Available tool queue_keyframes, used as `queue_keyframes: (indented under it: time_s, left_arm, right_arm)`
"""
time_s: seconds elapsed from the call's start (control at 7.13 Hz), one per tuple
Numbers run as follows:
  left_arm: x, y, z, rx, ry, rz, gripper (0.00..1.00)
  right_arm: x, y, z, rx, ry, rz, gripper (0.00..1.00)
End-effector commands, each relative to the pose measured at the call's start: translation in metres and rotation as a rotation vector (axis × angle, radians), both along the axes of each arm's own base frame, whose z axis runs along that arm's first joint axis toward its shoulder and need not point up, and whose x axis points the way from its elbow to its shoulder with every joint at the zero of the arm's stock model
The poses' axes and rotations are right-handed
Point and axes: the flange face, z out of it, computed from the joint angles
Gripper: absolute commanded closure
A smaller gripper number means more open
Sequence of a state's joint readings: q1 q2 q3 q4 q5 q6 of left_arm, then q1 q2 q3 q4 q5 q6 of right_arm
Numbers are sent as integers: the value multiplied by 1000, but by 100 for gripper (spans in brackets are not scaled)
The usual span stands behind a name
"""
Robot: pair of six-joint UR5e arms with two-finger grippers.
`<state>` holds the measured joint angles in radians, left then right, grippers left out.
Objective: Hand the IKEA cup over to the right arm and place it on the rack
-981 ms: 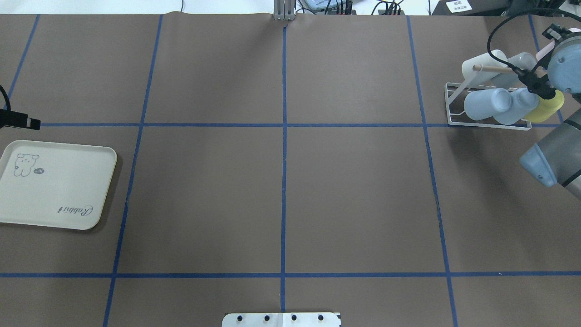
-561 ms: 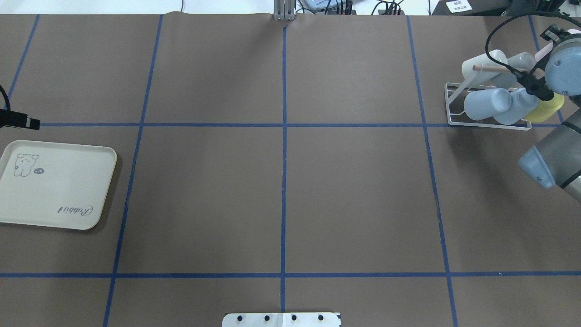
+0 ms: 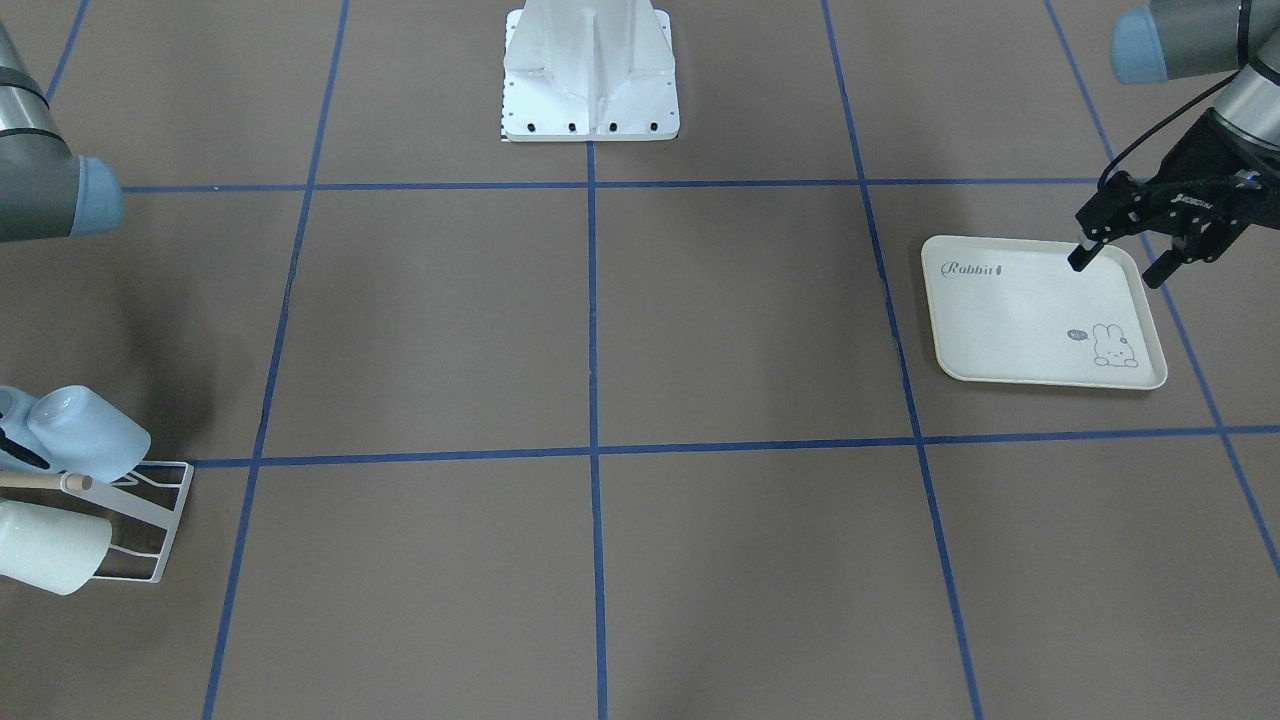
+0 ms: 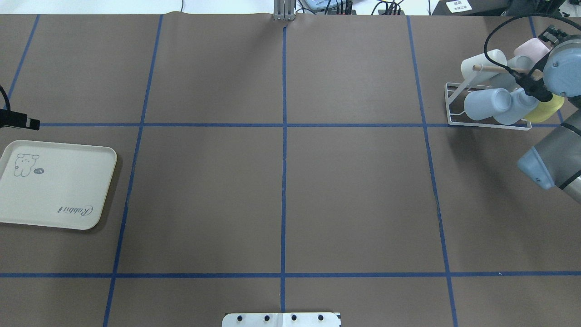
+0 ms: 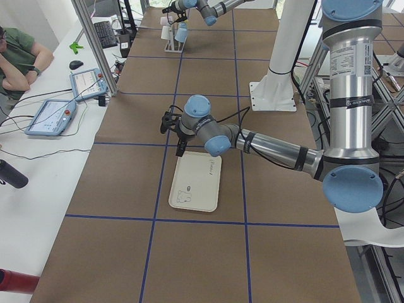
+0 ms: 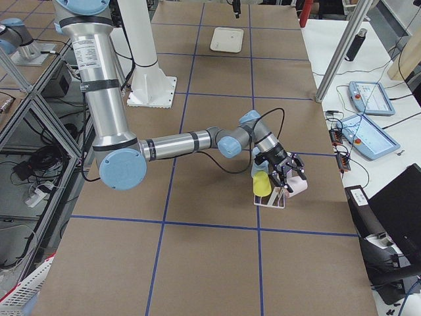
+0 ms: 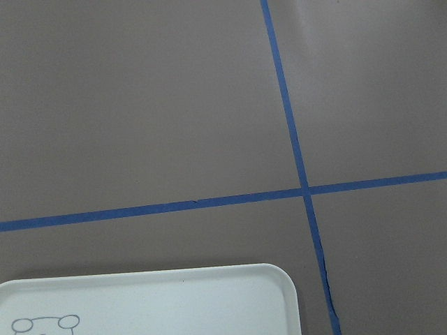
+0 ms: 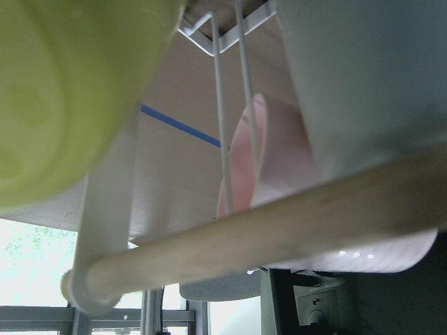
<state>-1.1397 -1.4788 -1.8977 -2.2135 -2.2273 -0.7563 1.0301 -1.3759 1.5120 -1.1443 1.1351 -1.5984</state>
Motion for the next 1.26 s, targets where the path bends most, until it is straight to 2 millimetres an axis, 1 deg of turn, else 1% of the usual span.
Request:
queue_keyframes:
  time_s: [0.0,0.42,0.56,0.84,1.12]
  left_arm:
    - [0,0,0,1,1,0,0]
    - [0,0,0,0,0,0,0]
    - [0,0,0,1,1,0,0]
    - [0,0,-1,3,1,0,0]
    - [0,0,-1,3,1,0,0]
  right_arm:
    - [-1,0,0,0,0,-1,18]
    - [-1,-1,-2,3,-3,-3,17]
    - [-1,-2,-9,13,-10,-2,1]
    - [-3,-6,-33,44,-46,-1,1]
    - [15,-11,-34,20,-129,24,1]
